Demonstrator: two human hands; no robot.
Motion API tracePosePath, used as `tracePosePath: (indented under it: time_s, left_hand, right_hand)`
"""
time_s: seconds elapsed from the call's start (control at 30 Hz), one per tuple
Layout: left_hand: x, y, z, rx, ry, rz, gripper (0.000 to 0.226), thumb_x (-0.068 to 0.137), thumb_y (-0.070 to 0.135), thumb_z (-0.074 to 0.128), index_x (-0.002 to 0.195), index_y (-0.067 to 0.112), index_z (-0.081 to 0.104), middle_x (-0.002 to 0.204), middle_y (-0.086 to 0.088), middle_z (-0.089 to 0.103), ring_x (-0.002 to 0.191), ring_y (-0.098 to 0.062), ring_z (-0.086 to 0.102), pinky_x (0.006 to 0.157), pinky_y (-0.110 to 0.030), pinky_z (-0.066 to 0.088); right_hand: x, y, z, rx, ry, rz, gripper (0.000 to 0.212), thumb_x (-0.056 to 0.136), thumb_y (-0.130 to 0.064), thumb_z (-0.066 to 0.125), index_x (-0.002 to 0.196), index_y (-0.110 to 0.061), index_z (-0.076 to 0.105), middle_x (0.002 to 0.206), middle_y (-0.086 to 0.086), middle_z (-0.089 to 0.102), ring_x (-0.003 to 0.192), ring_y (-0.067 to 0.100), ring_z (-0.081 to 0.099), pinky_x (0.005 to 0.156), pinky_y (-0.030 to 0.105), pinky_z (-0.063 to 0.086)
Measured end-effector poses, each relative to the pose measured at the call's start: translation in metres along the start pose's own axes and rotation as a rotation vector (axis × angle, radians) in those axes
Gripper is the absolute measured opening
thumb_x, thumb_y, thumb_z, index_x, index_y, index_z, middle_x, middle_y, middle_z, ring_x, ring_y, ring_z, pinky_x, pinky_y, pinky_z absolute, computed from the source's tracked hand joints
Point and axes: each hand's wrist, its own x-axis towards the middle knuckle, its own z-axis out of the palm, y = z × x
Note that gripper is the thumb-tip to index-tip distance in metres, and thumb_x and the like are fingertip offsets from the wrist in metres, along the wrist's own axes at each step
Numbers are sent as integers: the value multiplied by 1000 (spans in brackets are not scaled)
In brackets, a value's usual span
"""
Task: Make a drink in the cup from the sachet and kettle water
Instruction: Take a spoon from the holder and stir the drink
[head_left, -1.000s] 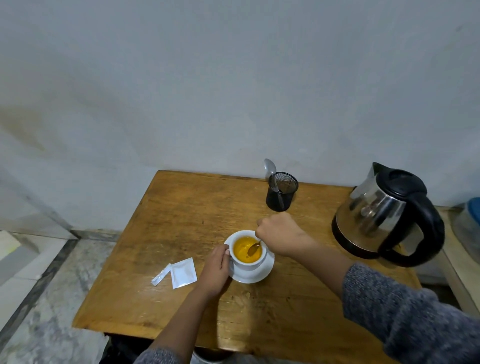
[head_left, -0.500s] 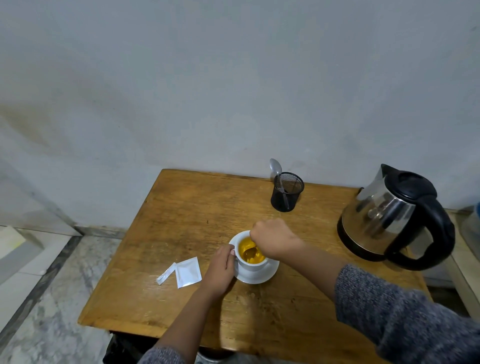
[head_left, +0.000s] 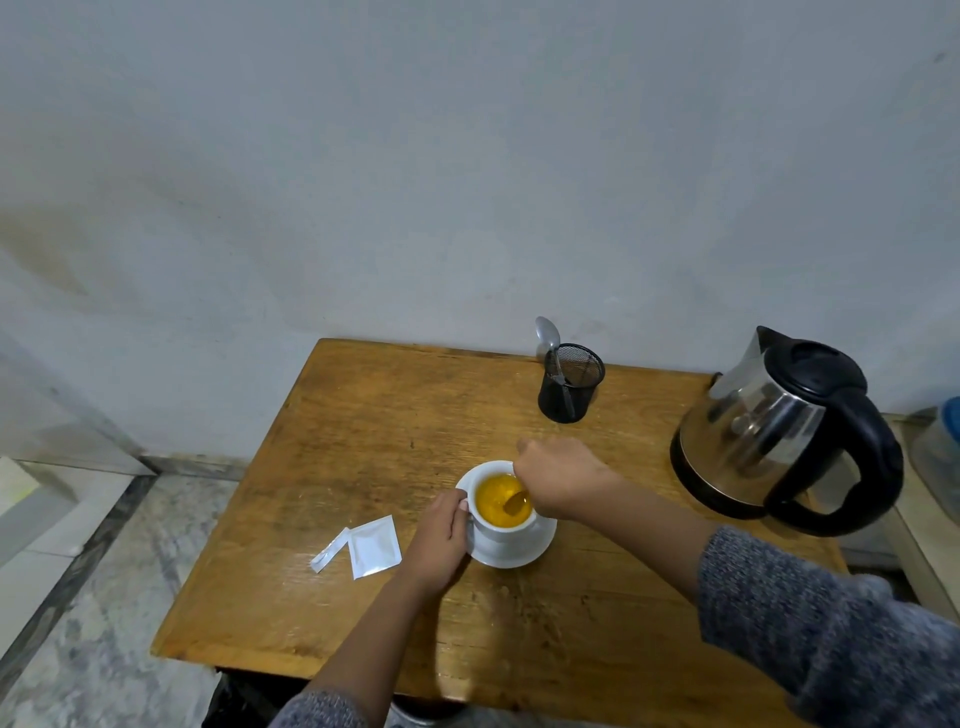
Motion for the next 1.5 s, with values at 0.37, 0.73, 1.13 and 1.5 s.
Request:
tracePosePath:
  time_s: [0.37, 0.73, 1.13, 1.5]
  left_hand:
    - [-2, 4, -2, 13, -12, -2, 23, 98, 26, 30, 96, 23, 52, 95, -3, 55, 91, -15, 52, 76, -23, 37]
    - [-1, 4, -3, 8, -8, 6, 20, 98, 25, 32, 99, 25, 52, 98, -4, 57, 93, -16, 53, 81, -27, 41]
    - [0, 6, -5, 21, -39, -8, 21, 98, 25, 31, 96, 25, 51, 99, -5, 56, 93, -16, 52, 78, -24, 36]
    - [1, 4, -5, 23, -39, 3, 21, 98, 25, 33, 104, 23, 53, 105, -4, 57, 99, -18, 52, 85, -27, 38]
  right_hand:
    - [10, -8, 7, 620, 118, -82, 23, 95, -17, 50, 98, -6, 69, 95, 11, 70, 83, 27, 64, 70, 36, 51]
    - [5, 8, 17, 606, 180, -25, 27, 97, -18, 46, 113, -9, 66, 114, 9, 67, 101, 24, 61, 89, 42, 52]
    - [3, -7, 24, 642, 172, -53, 26, 96, -21, 48, 100, -7, 69, 97, 9, 70, 85, 26, 64, 77, 45, 55]
    - [0, 9, 27, 722, 288, 67, 25, 96, -20, 49, 109, -9, 68, 108, 9, 69, 95, 21, 63, 83, 40, 54]
